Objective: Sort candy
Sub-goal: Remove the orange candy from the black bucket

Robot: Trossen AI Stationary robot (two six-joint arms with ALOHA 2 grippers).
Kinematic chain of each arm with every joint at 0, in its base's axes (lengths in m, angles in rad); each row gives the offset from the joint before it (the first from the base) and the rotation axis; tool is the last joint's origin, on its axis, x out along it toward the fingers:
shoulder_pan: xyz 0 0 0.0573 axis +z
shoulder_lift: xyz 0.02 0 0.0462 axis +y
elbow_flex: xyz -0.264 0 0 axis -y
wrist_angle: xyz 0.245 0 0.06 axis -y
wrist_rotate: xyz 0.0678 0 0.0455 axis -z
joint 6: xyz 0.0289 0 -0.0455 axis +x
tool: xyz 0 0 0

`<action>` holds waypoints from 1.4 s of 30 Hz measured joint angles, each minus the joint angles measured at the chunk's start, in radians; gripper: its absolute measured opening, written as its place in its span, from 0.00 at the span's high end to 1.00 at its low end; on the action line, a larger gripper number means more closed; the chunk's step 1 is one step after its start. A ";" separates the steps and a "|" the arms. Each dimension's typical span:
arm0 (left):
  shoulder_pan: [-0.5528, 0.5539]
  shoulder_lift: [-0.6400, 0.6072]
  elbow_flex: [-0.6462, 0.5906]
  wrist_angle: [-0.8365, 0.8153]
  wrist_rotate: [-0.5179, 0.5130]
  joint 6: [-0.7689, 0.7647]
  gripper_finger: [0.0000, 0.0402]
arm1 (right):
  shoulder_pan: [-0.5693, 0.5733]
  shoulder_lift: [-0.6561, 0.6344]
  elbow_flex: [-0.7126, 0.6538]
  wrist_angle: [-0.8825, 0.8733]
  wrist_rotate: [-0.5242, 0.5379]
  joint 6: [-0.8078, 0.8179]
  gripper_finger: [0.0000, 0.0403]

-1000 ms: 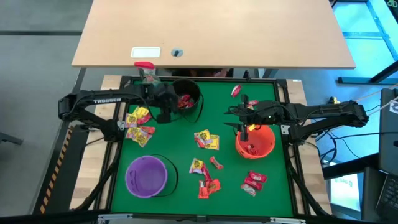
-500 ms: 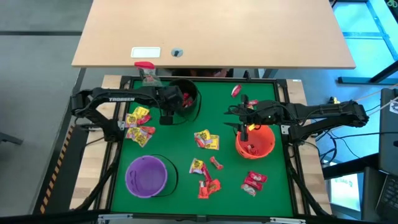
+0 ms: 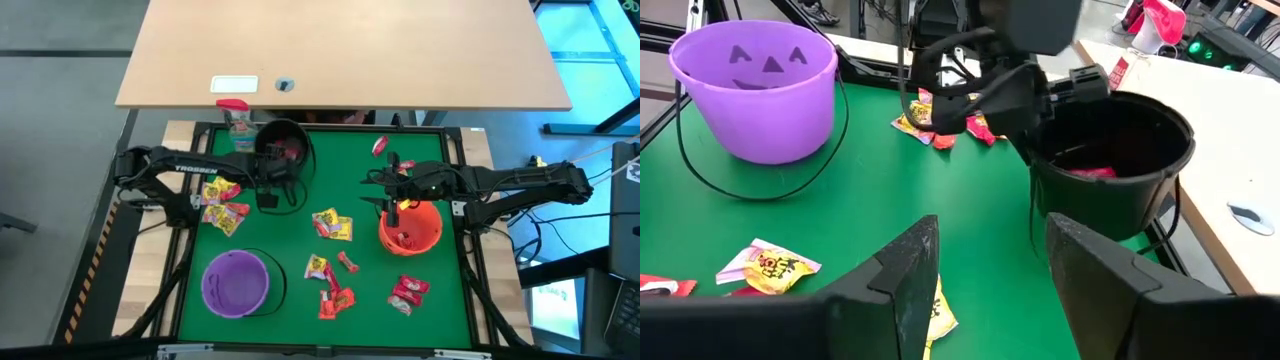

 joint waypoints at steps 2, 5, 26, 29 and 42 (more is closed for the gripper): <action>-0.032 0.000 0.000 -0.002 -0.044 0.019 1.00 | 0.000 0.000 0.000 0.000 0.000 0.000 0.54; -0.086 0.000 0.000 0.002 -0.122 0.044 1.00 | 0.000 0.000 0.000 0.002 0.000 0.000 0.54; -0.243 0.099 -0.095 0.066 -0.657 0.099 1.00 | 0.000 0.001 0.000 0.108 0.017 -0.055 0.54; -0.262 0.113 -0.118 0.113 -0.727 0.142 1.00 | 0.000 0.001 0.000 0.107 0.016 -0.057 0.54; -0.310 0.114 -0.145 0.285 -0.783 0.315 1.00 | 0.000 0.128 0.000 0.191 0.027 -0.162 0.54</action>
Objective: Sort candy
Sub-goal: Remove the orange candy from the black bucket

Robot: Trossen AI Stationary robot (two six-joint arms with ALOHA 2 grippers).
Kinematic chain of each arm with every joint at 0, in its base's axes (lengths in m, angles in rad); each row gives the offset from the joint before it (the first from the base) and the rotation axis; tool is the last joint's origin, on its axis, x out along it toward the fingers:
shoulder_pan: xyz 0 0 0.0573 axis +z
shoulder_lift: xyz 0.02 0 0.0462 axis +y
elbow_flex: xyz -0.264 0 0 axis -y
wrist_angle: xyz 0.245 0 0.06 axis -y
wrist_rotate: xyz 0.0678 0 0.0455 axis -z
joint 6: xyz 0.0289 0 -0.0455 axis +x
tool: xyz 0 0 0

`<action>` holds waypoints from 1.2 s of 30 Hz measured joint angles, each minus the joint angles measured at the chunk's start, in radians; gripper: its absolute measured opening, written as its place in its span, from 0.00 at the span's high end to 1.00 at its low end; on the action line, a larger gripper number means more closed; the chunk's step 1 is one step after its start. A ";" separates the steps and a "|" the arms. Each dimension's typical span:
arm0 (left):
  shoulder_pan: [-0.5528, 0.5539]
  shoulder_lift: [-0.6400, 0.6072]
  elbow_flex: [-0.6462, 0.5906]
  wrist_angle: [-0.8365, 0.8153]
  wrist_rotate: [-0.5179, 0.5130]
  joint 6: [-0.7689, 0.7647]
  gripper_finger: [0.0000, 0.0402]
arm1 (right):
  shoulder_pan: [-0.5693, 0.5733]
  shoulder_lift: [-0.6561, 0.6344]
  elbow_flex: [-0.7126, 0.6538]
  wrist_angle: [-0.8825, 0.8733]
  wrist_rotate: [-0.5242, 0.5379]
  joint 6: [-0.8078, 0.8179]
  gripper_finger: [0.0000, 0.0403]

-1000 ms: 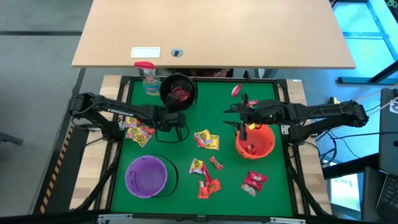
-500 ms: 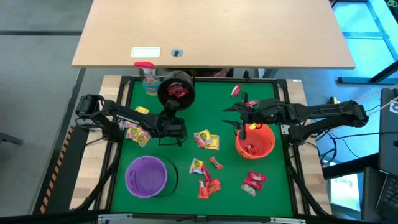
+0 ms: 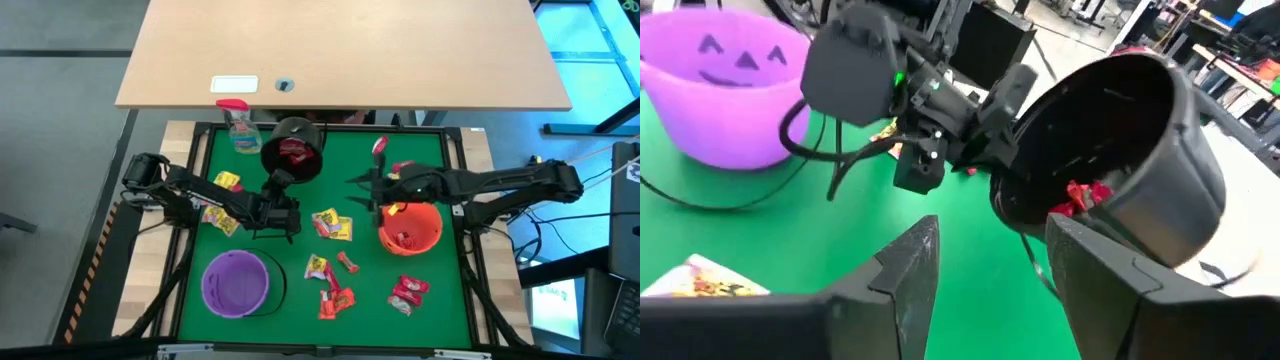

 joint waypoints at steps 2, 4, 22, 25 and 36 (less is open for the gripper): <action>0.000 0.000 0.000 0.000 0.002 -0.001 1.00 | 0.000 0.030 0.000 0.050 0.000 -0.026 0.54; 0.000 0.000 0.000 0.001 0.003 0.000 1.00 | 0.000 0.055 0.000 0.110 0.000 -0.051 0.54; 0.005 0.016 0.000 0.015 0.113 -0.008 1.00 | 0.000 0.233 0.265 -0.095 0.061 -0.141 0.54; 0.006 0.017 -0.001 0.020 0.093 -0.001 1.00 | -0.002 0.233 0.265 -0.082 0.090 -0.138 0.54; 0.005 0.019 -0.050 0.058 0.164 0.043 1.00 | -0.153 0.263 0.265 -0.040 0.097 0.111 0.54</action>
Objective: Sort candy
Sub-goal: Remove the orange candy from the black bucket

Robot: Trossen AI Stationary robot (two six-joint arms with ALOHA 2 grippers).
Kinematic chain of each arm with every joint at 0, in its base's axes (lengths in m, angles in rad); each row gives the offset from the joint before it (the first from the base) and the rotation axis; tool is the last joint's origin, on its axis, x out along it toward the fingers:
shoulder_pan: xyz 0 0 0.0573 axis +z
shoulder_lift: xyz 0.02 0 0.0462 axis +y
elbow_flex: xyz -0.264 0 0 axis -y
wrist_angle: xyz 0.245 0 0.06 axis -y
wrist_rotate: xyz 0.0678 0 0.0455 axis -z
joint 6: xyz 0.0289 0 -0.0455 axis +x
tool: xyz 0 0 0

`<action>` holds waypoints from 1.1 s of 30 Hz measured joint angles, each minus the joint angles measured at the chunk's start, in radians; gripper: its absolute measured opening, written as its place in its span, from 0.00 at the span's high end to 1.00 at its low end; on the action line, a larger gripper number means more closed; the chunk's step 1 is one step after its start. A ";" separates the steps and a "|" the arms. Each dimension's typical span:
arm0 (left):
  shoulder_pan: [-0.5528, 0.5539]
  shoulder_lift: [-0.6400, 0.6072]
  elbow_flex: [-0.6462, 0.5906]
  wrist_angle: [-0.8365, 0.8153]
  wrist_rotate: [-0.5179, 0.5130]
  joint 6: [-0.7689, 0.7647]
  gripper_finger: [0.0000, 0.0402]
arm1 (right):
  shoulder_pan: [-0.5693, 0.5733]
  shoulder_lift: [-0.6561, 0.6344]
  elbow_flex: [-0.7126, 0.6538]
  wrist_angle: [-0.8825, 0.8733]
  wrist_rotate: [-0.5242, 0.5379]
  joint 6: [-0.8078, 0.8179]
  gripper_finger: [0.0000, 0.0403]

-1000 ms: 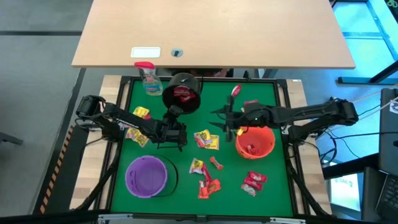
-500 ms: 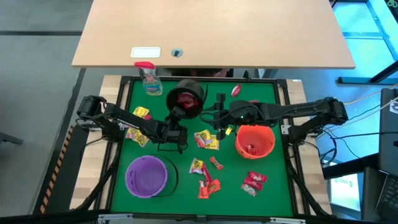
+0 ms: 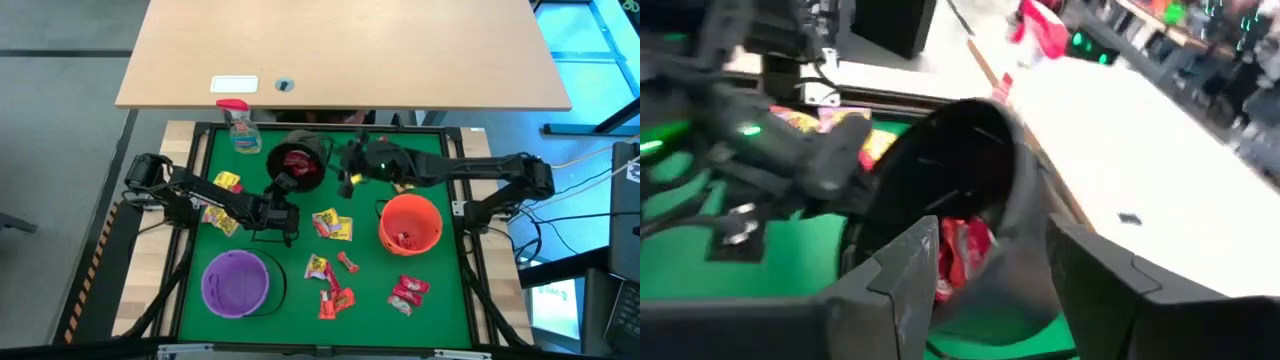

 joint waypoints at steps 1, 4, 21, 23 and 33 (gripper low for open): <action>0.000 0.000 0.000 0.000 0.001 0.000 1.00 | -0.017 0.008 0.000 0.017 -0.021 0.015 0.54; 0.000 0.000 0.000 0.009 -0.003 0.015 1.00 | -0.061 0.025 0.000 0.063 -0.106 0.062 0.54; 0.000 0.000 0.000 0.044 -0.034 0.077 1.00 | -0.103 0.135 0.001 0.102 -0.098 0.205 0.54; 0.000 0.000 0.000 0.046 -0.048 0.078 1.00 | -0.103 0.135 0.001 0.095 -0.069 0.208 0.54; -0.005 0.000 0.000 0.050 -0.041 0.069 1.00 | -0.102 0.135 0.001 0.085 -0.019 0.184 0.80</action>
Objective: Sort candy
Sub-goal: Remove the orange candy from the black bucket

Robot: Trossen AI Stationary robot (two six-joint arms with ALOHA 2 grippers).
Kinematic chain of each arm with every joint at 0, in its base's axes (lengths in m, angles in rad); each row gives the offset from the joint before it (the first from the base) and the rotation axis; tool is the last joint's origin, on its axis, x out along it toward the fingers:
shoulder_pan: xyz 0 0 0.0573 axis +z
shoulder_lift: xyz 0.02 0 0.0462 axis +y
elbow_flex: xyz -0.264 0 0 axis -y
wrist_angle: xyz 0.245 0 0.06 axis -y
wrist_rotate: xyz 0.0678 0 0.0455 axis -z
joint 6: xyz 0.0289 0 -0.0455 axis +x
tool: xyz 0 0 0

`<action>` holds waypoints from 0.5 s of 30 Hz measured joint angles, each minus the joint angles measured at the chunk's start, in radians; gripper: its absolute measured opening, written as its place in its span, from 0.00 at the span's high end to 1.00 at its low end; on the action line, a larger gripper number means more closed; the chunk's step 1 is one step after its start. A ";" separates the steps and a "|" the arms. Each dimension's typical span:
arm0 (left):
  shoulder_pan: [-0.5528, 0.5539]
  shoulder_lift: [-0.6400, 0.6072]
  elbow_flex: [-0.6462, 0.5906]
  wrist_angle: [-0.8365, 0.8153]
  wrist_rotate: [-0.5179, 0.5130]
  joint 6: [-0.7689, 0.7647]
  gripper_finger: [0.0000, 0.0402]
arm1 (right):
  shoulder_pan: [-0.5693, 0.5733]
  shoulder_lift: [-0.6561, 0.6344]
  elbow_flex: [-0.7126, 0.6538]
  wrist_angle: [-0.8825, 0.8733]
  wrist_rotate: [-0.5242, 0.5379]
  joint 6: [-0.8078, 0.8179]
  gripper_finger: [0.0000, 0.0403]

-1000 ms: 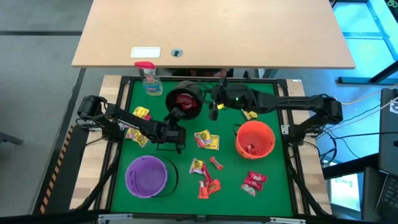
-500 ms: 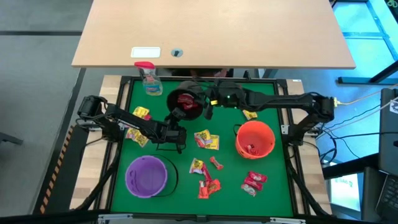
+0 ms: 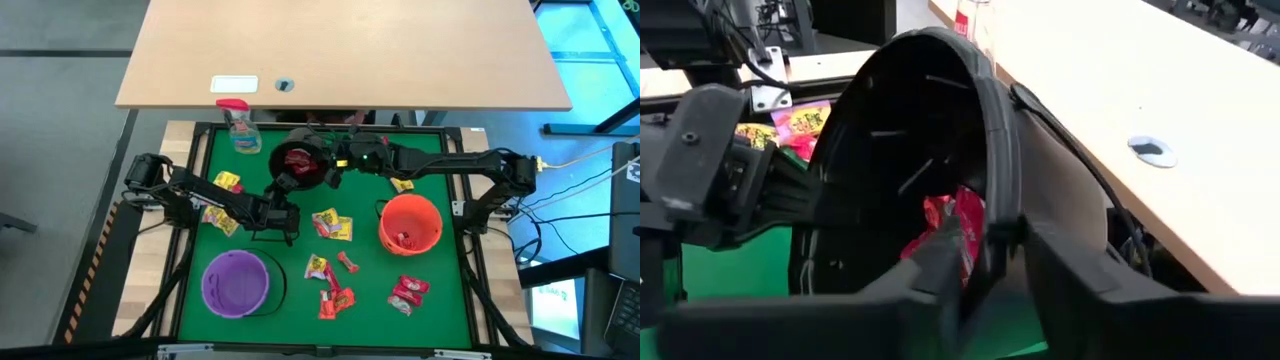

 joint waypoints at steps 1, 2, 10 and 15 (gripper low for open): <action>0.000 0.000 0.000 0.001 0.000 0.000 1.00 | 0.000 0.000 0.000 0.004 -0.001 -0.002 0.86; 0.000 0.000 0.000 0.001 0.000 -0.001 1.00 | -0.001 0.000 0.000 0.007 -0.004 -0.003 0.91; 0.000 0.000 0.001 0.015 0.004 0.013 1.00 | -0.001 0.000 0.000 0.011 -0.007 -0.005 0.93; -0.002 -0.003 0.003 0.043 0.046 0.034 0.90 | -0.002 0.000 0.000 0.011 0.003 -0.006 0.98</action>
